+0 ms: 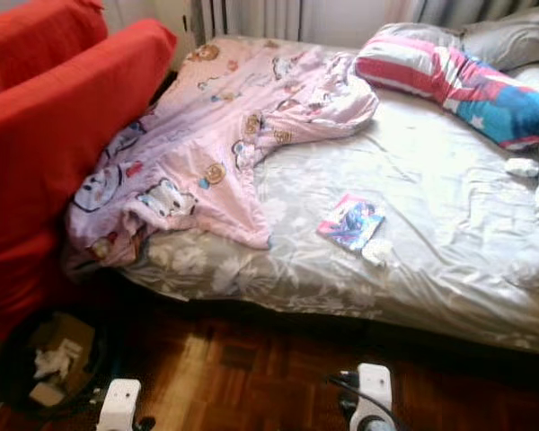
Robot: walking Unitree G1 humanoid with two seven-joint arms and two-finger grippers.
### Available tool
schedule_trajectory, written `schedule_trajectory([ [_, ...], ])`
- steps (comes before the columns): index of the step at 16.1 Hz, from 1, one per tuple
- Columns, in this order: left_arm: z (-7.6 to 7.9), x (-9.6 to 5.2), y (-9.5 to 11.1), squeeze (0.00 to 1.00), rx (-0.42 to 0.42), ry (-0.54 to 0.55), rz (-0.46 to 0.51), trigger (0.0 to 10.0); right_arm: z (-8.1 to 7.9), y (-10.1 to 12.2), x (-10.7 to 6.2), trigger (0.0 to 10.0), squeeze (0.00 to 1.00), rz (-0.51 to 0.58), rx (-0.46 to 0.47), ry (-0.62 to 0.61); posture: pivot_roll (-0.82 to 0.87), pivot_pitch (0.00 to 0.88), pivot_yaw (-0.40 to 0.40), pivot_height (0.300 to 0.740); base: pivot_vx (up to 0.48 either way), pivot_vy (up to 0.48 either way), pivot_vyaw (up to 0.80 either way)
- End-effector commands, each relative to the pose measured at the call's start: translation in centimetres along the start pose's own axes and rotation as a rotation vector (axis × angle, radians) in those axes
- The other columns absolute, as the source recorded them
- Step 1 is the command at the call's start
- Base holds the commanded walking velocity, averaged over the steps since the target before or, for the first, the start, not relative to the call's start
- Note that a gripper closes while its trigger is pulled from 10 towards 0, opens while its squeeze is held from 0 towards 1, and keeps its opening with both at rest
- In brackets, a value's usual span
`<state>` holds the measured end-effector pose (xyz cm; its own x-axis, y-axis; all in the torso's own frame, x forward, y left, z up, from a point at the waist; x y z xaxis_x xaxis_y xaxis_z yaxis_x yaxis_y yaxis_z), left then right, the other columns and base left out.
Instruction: Clean up the room
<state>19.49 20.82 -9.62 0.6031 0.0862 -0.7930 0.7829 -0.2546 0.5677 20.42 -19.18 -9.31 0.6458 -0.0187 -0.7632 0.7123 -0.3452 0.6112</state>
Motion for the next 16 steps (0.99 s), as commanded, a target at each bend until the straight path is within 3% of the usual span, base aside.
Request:
schedule_trajectory([
  [1, -0.11, -0.22, -1.13, 0.00, -0.012, 0.001, -0.035, 10.0, -0.16, 0.27, 0.05, 10.0, 0.00, 0.015, 0.015, 0.005, 0.13, 0.151, -0.028, 0.740, 0.292, 0.000, 0.00],
  [8, -0.23, -0.05, -0.38, 0.00, -0.006, 0.002, -0.018, 10.0, -0.37, 0.55, 0.16, 10.0, 0.00, 0.017, 0.025, 0.006, 0.13, 0.141, -0.022, 0.740, 0.295, 0.000, 0.00],
  [12, -0.28, -0.08, -0.51, 0.00, -0.007, 0.003, -0.021, 10.0, -0.46, 0.45, 0.16, 10.0, 0.00, 0.011, 0.022, 0.009, 0.13, 0.141, -0.022, 0.740, 0.295, 0.000, -0.69],
  [16, -0.35, -0.13, -0.73, 0.00, -0.009, 0.004, -0.024, 10.0, -0.54, 0.66, 0.17, 10.0, 0.00, 0.030, 0.033, 0.013, 0.13, 0.147, -0.023, 0.740, 0.299, 0.000, 0.00],
])
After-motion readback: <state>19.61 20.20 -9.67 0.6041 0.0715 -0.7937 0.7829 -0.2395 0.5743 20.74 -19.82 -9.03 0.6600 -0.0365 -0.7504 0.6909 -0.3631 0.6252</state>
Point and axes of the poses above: a point about 5 cm out from each wrist's last joint towards the gripper, its own x axis pointing out of the wrist towards the gripper, its own y axis along the axis of the wrist's last joint, z = x × y, the point moved 2 cm from there along x, pointing out of the wrist towards the gripper, and after that the axes turned 12 degrees about x, right-handed, at the moved point
